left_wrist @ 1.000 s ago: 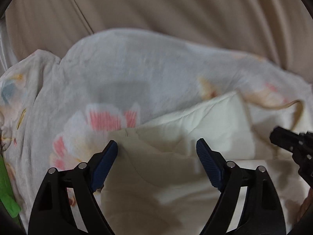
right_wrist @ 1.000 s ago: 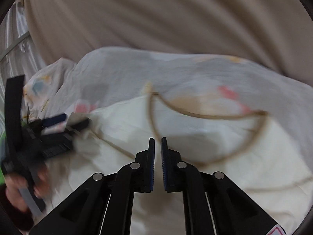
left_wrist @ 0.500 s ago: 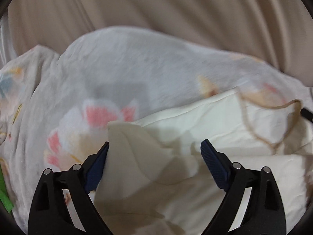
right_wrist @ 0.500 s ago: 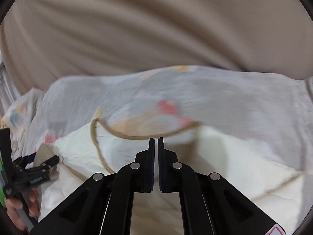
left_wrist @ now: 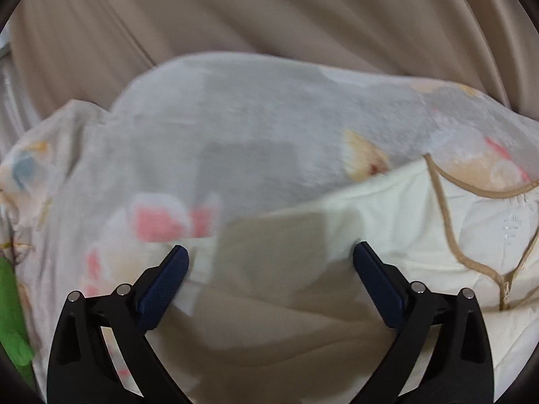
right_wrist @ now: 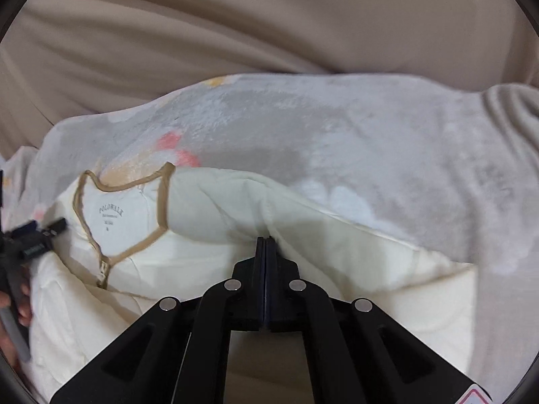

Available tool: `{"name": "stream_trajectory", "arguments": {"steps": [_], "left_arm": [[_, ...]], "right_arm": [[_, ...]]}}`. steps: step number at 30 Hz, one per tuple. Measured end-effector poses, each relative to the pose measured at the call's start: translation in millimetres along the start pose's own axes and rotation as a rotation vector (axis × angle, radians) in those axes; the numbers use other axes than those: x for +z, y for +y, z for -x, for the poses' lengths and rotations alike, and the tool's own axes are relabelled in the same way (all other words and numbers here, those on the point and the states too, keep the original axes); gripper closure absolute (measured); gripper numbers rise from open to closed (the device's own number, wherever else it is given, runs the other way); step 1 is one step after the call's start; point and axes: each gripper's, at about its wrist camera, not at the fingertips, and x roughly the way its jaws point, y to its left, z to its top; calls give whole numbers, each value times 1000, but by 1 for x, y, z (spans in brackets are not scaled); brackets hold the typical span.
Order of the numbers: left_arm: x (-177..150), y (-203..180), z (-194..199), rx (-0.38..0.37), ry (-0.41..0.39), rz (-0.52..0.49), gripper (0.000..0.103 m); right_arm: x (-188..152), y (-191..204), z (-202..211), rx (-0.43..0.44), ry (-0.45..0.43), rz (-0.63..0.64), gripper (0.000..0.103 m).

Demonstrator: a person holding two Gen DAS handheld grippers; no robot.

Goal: Fold large clothes

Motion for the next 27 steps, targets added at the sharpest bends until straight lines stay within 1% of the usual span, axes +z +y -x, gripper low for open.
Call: {"name": "stream_trajectory", "arguments": {"steps": [1,2,4,5,6,7,8,9,10,11,13,15,16,18,19,21,22,23,24,25,26,27], "left_arm": [[-4,9,11,-23,-22,2,8],[-7,14,19,-33,-36,2,8],[-18,25,35,-10,-61,-15,7],[-26,29,38,16,-61,-35,7],[-32,29,36,42,-46,-60,7],[-41,31,34,70,-19,-91,7],[-49,33,33,87,3,-108,7],[-61,41,36,93,9,-112,7],[-66,48,40,93,8,-110,7],[-74,53,48,86,8,-113,7],[-90,62,68,60,0,-117,7],[-104,66,80,39,3,-137,7],[-111,67,82,38,10,-148,7],[-127,64,86,39,22,-167,7],[-134,65,89,42,21,-165,7],[-145,72,99,24,20,-143,7],[-149,77,105,13,26,-124,7],[-154,83,113,-5,29,-103,7],[-160,89,123,-25,30,-84,7],[-166,92,133,-42,30,-74,7],[-173,96,144,-61,27,-69,7],[-183,98,158,-90,22,-67,7]], "right_arm": [[-4,-2,12,1,-25,-11,103],[-9,-2,25,26,-46,-11,99],[-19,-2,36,64,-46,25,99],[-26,-1,35,42,-20,65,99],[-32,-1,30,-2,10,94,99],[-39,-6,25,-63,44,118,102],[-45,-14,29,-107,45,105,103],[-47,-22,39,-130,29,70,103],[-51,-32,54,-131,12,23,99],[-57,-40,74,-89,-10,-26,92],[-78,-49,106,2,-27,-69,89],[-105,-48,127,36,-6,-41,89],[-118,-47,131,27,14,-14,88],[-145,-50,122,-45,94,37,90],[-158,-56,124,-46,96,25,96],[-175,-68,145,-34,86,-46,96],[-182,-72,159,-29,71,-78,90],[-188,-75,172,-16,46,-97,87],[-198,-78,192,4,18,-107,87],[-207,-79,207,15,1,-113,84],[-219,-80,223,26,-17,-119,76],[-230,-80,236,33,-33,-123,71]]}}
